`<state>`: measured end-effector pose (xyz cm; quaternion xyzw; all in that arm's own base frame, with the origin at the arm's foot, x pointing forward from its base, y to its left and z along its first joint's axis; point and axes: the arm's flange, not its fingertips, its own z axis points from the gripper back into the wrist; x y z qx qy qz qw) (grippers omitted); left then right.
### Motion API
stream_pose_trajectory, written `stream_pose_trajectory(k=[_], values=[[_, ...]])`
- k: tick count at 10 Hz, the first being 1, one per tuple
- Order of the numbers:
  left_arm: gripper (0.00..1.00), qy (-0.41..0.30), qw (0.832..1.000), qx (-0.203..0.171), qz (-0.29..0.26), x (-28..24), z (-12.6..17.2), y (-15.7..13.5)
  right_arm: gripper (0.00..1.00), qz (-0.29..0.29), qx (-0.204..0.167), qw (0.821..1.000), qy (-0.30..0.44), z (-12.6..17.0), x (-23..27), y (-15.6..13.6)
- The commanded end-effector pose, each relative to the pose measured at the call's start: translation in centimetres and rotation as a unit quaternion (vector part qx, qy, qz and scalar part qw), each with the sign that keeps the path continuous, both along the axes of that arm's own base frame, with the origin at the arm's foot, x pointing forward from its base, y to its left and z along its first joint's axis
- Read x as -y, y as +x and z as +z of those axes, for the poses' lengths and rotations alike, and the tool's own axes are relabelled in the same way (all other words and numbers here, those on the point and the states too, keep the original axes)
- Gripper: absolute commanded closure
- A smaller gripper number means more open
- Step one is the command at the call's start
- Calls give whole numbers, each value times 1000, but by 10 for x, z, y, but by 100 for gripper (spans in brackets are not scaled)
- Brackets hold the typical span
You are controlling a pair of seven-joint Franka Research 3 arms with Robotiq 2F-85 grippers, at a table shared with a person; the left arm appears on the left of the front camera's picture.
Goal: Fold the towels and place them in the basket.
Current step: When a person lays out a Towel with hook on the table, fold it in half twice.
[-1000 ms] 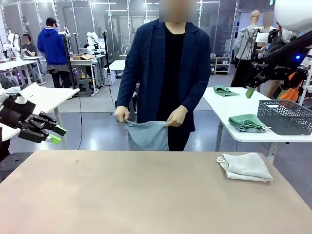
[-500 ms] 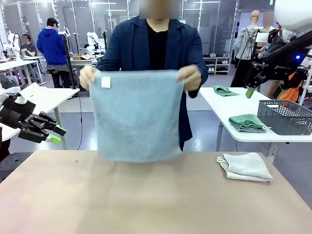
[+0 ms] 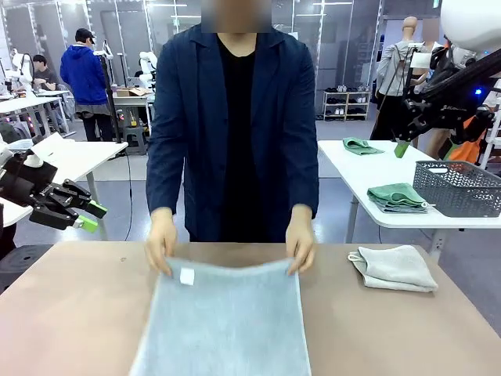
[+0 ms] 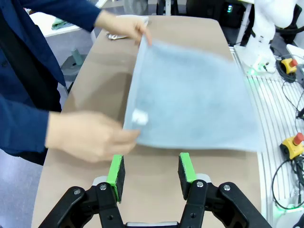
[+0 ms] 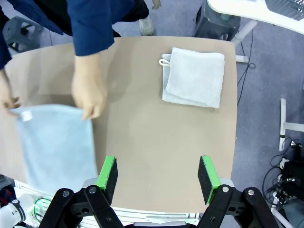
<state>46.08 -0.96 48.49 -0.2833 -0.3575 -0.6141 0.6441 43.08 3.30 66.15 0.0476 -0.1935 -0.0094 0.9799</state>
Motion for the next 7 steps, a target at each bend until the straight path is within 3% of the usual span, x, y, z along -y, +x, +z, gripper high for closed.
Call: stream_pose_trajectory(k=[1,7], values=[[41,-3,1000,2,-2,0,0,-1,15,2,0,1000,2,2,0,1],[41,-3,1000,2,-2,0,0,-1,15,2,0,1000,2,2,0,1]])
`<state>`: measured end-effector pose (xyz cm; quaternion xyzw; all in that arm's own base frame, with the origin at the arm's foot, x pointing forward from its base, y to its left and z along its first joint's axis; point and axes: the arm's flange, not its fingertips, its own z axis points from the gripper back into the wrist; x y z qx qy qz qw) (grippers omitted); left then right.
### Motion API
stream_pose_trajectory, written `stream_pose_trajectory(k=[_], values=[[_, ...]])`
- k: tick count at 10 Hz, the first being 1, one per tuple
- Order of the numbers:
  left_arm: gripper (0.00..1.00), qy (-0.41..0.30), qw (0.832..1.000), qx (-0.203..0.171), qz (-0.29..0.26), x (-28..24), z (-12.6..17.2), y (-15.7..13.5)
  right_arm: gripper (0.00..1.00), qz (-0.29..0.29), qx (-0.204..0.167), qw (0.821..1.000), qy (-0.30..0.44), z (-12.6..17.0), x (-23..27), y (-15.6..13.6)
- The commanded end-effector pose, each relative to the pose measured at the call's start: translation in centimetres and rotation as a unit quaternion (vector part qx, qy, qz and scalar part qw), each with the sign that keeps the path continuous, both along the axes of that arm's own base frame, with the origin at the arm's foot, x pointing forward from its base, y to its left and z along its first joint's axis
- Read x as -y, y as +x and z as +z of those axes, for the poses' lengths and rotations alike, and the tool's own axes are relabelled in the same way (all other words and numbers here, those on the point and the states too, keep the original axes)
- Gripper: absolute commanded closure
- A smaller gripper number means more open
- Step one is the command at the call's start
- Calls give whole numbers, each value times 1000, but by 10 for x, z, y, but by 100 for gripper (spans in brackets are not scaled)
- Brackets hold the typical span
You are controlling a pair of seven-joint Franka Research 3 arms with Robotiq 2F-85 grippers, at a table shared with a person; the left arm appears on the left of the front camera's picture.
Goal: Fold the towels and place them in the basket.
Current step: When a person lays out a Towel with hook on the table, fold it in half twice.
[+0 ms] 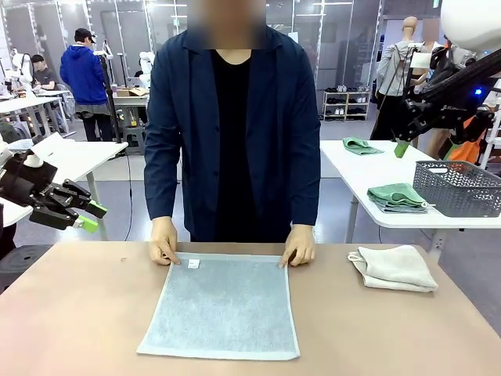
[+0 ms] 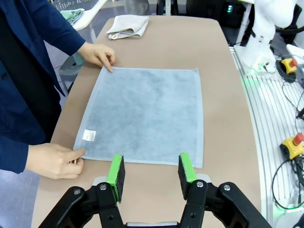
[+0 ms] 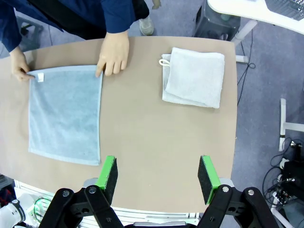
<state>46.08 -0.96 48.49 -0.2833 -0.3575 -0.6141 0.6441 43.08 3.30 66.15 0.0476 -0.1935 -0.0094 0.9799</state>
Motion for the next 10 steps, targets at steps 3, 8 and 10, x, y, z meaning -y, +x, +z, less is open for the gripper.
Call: stream_pose_trajectory(k=[3,8,10], values=[[41,-3,1000,2,-2,0,0,-1,15,2,0,1000,2,2,0,1],[41,-3,1000,2,-2,0,0,-1,15,2,0,1000,2,2,0,1],[41,34,999,13,2,17,17,-3,15,45,2,999,-17,5,-12,4]])
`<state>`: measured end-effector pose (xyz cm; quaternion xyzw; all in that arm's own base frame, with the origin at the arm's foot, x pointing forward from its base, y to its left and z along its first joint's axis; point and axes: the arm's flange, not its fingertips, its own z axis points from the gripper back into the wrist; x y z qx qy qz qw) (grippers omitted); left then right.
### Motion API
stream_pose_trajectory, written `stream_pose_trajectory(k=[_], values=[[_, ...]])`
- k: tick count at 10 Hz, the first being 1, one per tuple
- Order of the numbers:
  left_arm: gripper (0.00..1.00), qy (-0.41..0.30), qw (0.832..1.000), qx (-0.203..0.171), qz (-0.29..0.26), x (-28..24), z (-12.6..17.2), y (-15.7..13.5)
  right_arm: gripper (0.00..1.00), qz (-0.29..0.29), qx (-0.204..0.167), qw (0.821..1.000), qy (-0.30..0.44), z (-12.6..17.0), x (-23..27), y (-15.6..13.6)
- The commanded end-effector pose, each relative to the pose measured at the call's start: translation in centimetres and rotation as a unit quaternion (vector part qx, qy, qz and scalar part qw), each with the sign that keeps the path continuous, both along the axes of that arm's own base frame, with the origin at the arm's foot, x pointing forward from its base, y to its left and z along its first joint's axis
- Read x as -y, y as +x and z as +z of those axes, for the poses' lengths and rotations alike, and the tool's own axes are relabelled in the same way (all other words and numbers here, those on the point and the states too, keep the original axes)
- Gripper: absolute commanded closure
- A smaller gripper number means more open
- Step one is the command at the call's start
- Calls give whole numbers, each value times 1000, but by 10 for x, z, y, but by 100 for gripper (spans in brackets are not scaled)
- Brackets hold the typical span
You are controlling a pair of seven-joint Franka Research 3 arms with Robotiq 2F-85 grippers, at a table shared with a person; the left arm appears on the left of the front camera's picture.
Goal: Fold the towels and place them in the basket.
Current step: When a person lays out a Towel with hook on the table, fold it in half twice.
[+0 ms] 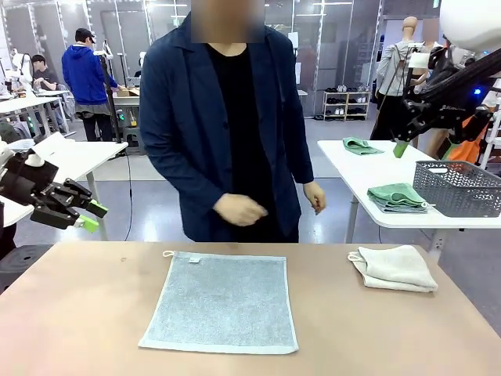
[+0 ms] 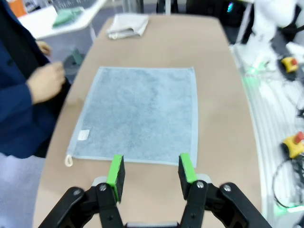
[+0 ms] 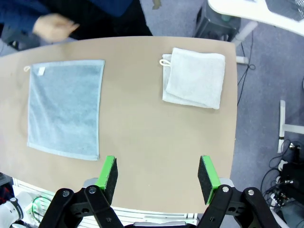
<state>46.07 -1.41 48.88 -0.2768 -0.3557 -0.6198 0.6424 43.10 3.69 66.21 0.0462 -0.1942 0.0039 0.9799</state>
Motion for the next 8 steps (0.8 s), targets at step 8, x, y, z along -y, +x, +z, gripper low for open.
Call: stream_pose_trajectory(k=[8], values=[[41,222,972,-64,-34,177,21,-7,15,476,-53,864,-157,-44,-157,41]])
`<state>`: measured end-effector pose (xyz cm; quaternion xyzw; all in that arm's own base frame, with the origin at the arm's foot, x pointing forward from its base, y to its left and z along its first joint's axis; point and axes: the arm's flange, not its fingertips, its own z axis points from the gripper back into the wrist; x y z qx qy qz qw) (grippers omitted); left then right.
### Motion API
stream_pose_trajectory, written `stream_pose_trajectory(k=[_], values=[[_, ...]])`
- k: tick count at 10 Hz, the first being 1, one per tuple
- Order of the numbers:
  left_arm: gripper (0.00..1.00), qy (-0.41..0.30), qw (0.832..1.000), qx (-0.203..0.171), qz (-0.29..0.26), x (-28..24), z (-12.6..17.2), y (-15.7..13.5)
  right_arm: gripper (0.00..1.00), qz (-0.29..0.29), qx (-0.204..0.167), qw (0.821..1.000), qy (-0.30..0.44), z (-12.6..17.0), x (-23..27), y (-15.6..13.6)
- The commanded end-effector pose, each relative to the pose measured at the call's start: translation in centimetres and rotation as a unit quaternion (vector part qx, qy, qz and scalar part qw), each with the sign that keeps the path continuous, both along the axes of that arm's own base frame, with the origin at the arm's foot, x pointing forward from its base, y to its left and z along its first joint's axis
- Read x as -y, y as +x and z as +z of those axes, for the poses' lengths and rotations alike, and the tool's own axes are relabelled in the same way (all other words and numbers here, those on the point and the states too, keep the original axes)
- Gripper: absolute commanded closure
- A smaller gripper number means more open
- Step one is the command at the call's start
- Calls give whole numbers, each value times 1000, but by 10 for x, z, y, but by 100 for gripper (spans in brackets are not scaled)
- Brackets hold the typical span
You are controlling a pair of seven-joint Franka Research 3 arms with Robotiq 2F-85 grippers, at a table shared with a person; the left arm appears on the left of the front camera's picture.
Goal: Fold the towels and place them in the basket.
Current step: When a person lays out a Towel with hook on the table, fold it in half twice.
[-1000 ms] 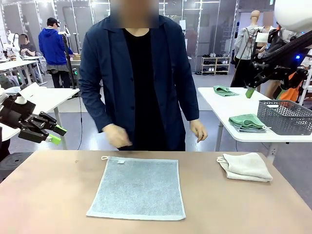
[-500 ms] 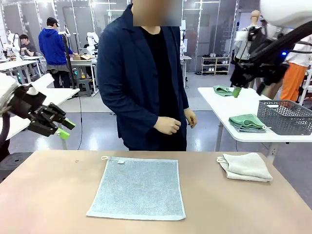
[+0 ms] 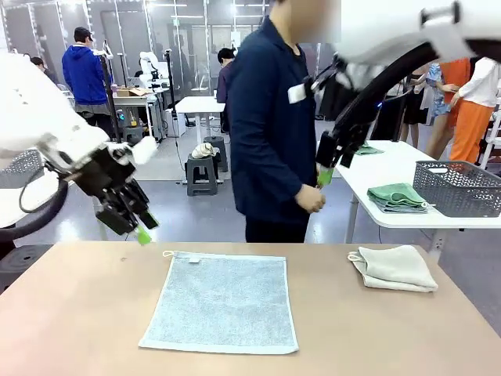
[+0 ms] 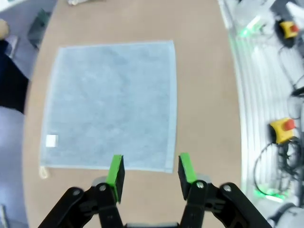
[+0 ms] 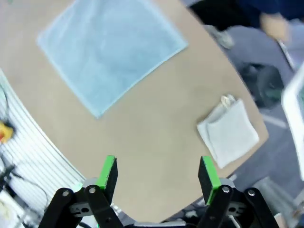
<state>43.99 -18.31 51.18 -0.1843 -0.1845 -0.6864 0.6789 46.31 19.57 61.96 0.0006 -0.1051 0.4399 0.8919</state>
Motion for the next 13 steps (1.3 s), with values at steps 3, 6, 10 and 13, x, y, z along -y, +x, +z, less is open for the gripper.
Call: stream_pose_trajectory(k=[3,6,10,13], values=[[41,81,996,-36,-1,32,-27,9,15,221,-21,975,-28,-65,-38,-3],[41,154,987,-46,20,42,-45,2,15,305,-5,952,-20,-131,-50,-6],[41,221,975,-10,36,44,-49,-6,15,322,-62,945,-20,-166,-61,-3],[41,240,970,7,31,43,-53,-8,15,312,-75,947,-24,-174,-65,-1]])
